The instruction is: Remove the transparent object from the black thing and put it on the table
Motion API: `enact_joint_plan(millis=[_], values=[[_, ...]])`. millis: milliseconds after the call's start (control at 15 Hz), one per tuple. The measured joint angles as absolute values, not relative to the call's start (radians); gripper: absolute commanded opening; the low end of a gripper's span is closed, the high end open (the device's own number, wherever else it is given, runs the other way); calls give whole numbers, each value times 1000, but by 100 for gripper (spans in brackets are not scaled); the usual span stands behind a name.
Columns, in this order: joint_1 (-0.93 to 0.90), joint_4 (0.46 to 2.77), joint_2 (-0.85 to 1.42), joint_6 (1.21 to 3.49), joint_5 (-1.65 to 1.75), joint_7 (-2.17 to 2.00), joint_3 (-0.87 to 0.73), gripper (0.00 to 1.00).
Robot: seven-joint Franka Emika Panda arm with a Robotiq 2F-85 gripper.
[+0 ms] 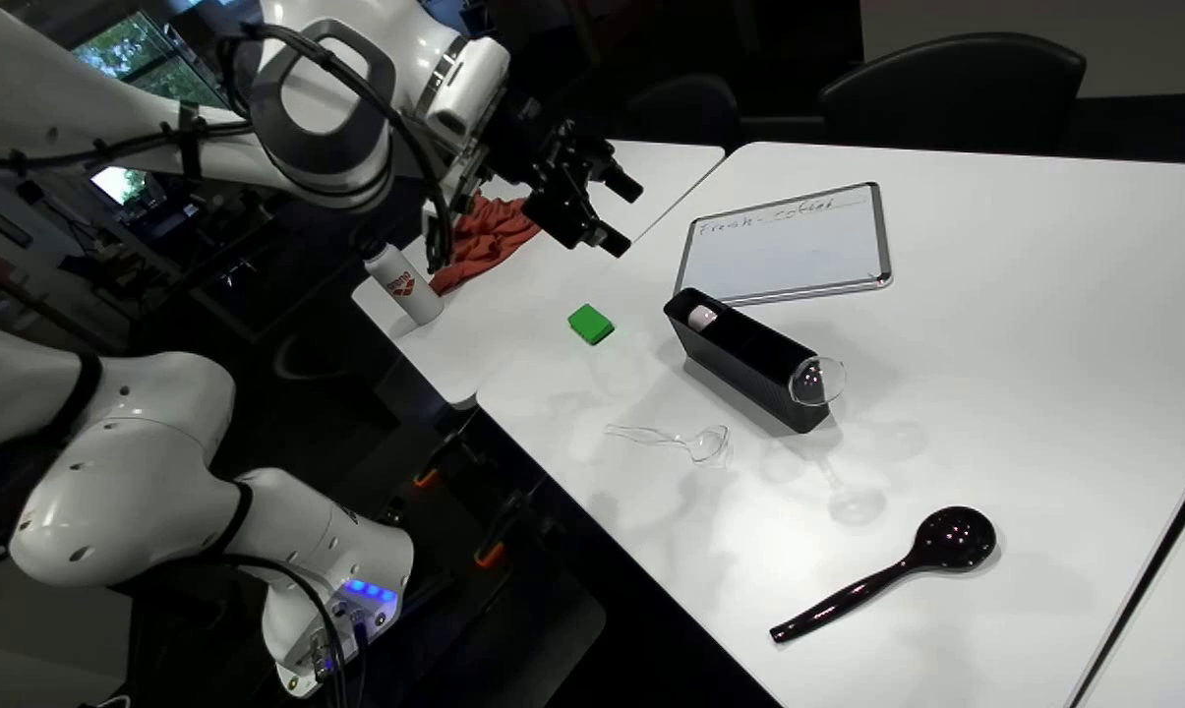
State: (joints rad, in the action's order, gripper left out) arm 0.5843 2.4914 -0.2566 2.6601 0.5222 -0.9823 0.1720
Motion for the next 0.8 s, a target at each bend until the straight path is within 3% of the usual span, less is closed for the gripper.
enact_joint_plan(millis=[267, 600, 800], values=[[717, 2376, -98, 2648, 743, -1293, 220, 100], [652, 2335, -37, 2625, 787, -1370, 154, 100], [527, 2335, -34, 2625, 789, -1396, 28, 100]])
